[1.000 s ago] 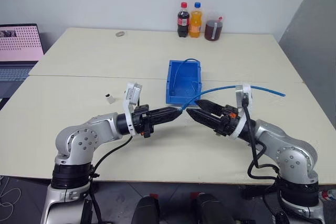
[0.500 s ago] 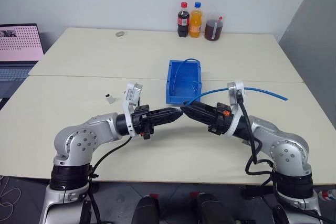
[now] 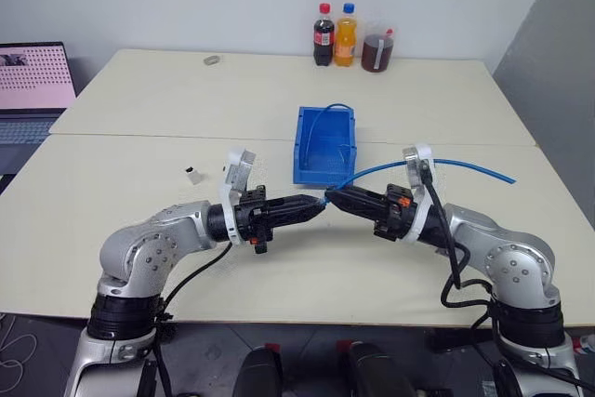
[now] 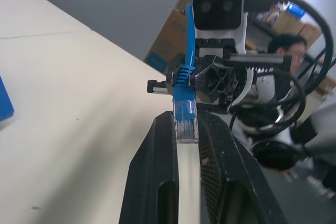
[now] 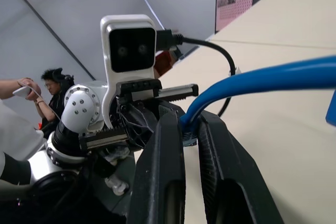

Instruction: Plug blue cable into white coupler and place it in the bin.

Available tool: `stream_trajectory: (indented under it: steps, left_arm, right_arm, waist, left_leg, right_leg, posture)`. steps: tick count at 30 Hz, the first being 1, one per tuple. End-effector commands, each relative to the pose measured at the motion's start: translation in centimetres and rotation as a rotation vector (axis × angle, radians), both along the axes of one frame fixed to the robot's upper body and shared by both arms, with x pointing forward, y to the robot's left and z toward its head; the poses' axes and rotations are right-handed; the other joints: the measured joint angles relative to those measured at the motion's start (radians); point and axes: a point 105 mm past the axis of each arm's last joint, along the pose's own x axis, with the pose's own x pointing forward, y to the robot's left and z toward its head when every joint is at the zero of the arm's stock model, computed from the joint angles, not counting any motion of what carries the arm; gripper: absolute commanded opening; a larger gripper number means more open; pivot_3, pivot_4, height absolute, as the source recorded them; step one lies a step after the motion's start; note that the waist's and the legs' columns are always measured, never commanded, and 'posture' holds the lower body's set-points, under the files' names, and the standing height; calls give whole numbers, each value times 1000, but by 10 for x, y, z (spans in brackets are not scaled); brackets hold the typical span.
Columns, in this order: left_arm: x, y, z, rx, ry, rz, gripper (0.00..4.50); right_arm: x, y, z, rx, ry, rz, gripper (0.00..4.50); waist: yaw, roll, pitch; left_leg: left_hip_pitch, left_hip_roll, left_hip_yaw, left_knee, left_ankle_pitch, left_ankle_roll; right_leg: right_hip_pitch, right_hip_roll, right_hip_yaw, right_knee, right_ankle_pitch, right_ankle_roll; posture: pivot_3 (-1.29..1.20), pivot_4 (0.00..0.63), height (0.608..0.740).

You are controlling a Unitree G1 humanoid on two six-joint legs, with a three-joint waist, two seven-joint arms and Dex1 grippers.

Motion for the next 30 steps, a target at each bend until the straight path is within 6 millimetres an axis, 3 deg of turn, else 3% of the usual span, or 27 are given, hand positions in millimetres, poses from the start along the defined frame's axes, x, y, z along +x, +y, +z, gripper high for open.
stream_trajectory:
  steps: [1,12,18,24,30]
  left_arm:
    - [6,9,-9,80,-84,60,1059]
    - [-3,39,-34,202,-124,195,3277]
    - [15,80,-55,284,-179,587,4478]
    - [40,128,-76,414,-191,1185,4500]
    - [53,150,-78,418,-129,1520,4500]
  right_arm:
    - [-16,9,11,31,-43,111,79]
    - [-10,4,9,22,-51,57,71]
    - [-1,-7,7,14,-59,-10,60]
    - [6,-10,6,11,-64,-49,57]
    - [9,-10,6,2,-72,-59,57]
  waist:
    - [0,0,0]
    - [-1,0,0]
    - [-1,0,0]
    - [3,-1,0]
    - [6,-2,0]
  left_leg:
    - [0,0,0,0,0,0]
    - [-1,1,0,-1,0,0]
    - [-1,1,1,-1,0,0]
    - [-1,0,1,-1,0,0]
    - [-1,0,1,0,0,0]
  right_leg:
    - [0,0,0,0,0,0]
    - [-1,0,0,-1,0,0]
    - [-1,-1,0,-2,0,0]
    - [0,-2,1,-2,0,1]
    - [0,-2,0,-2,1,1]
  posture:
    - [0,150,740]
    - [0,150,740]
    - [0,150,740]
    - [0,150,740]
    - [0,150,740]
